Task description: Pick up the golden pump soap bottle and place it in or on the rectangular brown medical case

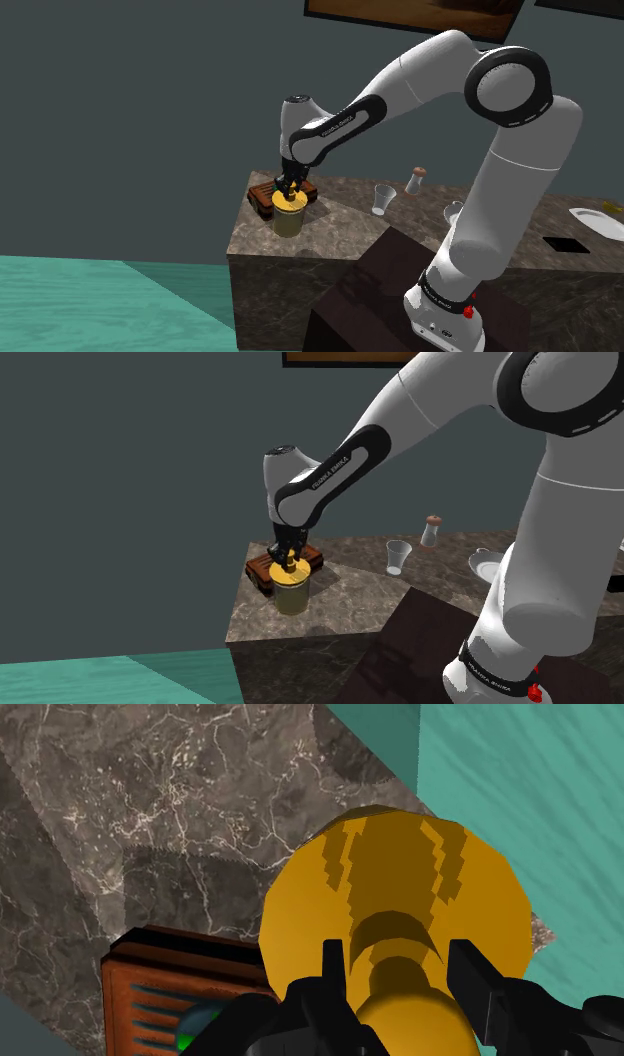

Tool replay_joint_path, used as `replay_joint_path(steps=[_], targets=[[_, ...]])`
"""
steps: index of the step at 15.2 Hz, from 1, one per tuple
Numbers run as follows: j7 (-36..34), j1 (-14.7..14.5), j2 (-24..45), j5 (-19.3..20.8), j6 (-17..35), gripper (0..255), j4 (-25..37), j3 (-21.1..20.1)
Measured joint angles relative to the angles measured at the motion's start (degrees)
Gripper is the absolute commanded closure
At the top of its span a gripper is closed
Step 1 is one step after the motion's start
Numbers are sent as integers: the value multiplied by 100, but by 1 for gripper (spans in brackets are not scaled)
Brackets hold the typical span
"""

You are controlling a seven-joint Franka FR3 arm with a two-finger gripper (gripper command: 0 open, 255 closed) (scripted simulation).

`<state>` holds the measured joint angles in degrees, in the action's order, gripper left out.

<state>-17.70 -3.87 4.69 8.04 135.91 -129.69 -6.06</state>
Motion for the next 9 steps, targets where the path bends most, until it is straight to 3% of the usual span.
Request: replay_joint_path(steps=[9], targets=[[139,0,-396,-136,-673,255,289,-14]])
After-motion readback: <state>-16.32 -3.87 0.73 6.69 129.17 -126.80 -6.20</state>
